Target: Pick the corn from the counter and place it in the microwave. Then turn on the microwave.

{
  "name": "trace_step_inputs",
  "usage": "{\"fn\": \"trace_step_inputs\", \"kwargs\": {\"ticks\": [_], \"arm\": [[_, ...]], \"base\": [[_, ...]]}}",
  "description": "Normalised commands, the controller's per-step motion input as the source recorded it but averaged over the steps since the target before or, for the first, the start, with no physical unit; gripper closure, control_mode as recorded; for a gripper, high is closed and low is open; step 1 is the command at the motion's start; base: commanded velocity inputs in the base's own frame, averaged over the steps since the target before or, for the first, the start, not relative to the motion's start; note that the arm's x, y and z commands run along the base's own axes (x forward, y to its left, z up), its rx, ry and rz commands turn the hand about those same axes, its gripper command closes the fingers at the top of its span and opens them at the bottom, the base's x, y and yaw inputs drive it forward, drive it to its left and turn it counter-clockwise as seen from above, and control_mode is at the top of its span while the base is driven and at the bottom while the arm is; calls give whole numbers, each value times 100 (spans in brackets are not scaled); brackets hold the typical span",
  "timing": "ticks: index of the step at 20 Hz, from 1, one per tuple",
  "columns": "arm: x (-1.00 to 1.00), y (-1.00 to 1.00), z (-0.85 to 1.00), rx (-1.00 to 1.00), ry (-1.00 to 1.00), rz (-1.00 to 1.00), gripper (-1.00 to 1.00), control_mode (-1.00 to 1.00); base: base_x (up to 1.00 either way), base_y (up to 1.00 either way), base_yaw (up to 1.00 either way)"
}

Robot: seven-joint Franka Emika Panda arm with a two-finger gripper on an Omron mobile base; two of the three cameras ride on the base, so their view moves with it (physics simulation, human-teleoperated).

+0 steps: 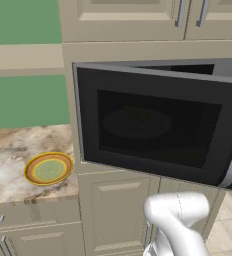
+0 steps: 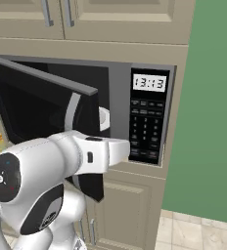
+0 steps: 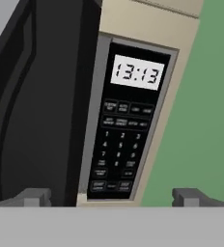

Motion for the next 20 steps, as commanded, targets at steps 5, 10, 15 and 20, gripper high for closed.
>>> {"fn": "trace_step_inputs", "kwargs": {"ticks": [5,10,15,20], "arm": [[44,0,-28,3,-12,2,-100,-100],[37,-4,-30,3,-13,0,-100,-100],[49,-6,-33,3,-9,0,-100,-100],[51,-5,-30,4,-9,0,-100,-100]], "base": [[0,0,0],[0,0,0],[0,0,0],[0,0,0]]}}
